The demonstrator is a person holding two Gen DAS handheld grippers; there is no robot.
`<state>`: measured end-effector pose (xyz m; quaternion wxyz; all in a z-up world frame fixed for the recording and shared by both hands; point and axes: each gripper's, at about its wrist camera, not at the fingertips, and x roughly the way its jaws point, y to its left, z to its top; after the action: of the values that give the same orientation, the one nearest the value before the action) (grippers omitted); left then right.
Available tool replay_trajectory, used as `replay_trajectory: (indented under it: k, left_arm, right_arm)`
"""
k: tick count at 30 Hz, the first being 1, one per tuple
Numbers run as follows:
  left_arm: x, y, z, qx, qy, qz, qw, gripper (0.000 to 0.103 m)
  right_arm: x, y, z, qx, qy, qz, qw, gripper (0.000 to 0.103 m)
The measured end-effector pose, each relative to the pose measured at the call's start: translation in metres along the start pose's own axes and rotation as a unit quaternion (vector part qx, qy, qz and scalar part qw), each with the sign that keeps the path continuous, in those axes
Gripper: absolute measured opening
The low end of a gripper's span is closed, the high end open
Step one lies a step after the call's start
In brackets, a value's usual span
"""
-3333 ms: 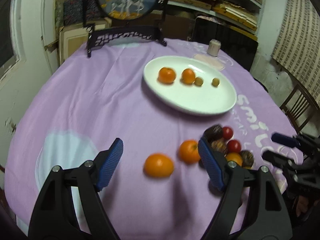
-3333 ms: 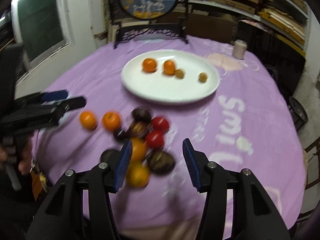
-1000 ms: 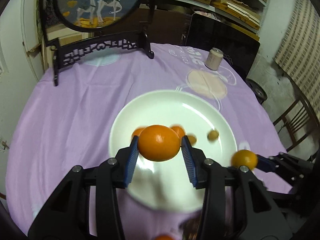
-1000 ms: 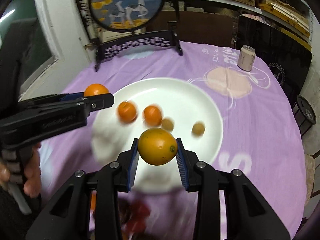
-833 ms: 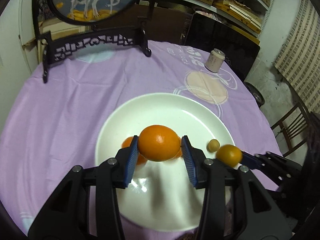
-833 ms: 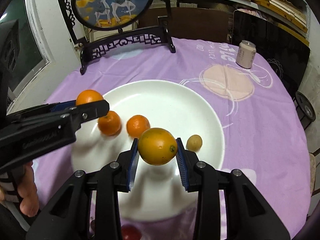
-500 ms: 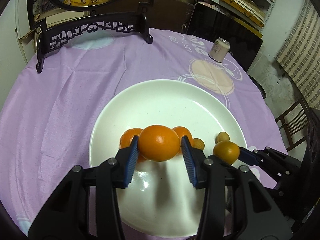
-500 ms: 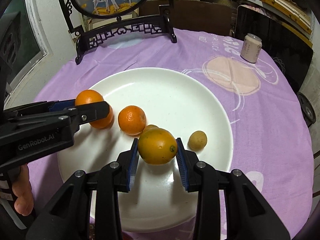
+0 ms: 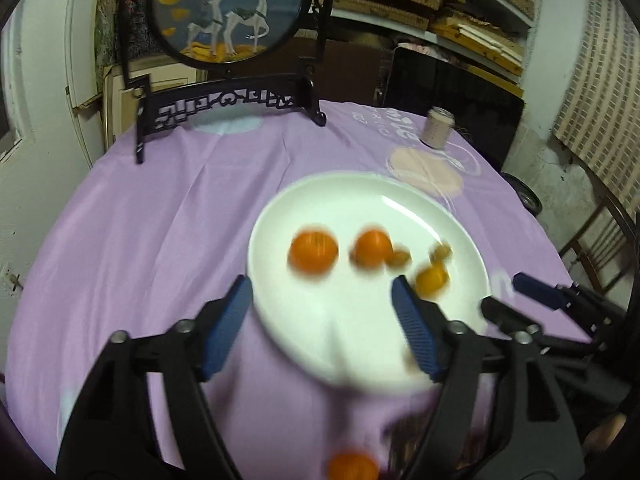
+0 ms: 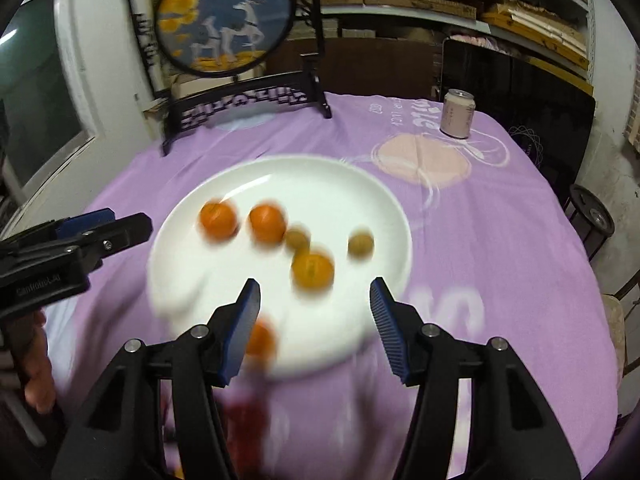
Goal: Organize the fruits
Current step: 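Grasp an orange with each tool and set both on the white plate, then place a dark plum with the left tool while the right places a passion fruit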
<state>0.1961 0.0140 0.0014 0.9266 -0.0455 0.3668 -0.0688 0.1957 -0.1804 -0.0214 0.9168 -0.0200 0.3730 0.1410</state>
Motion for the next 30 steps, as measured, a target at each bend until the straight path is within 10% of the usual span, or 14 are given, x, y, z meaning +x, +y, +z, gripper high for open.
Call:
replay_trajectory:
  k: [7, 19, 22, 30]
  left_arm:
    - [-0.063, 0.001, -0.105, 0.034, 0.042, -0.054, 0.997, 0.078]
    - [-0.081, -0.019, -0.147, 0.064, 0.091, -0.093, 0.9894, 0.084]
    - [-0.08, -0.028, -0.155, 0.071, 0.105, -0.105, 0.9864, 0.084]
    - [-0.077, -0.052, -0.164, 0.095, 0.122, -0.124, 0.9801, 0.084]
  right_arm:
    - [-0.049, 0.007, -0.093, 0.002, 0.058, 0.037, 0.998, 0.06]
    - [-0.016, 0.033, -0.117, -0.042, 0.09, 0.012, 0.995, 0.063]
    - [-0.013, 0.041, -0.115, -0.061, 0.077, 0.013, 0.995, 0.045]
    - [-0.051, 0.023, -0.126, -0.015, 0.066, 0.009, 0.998, 0.045]
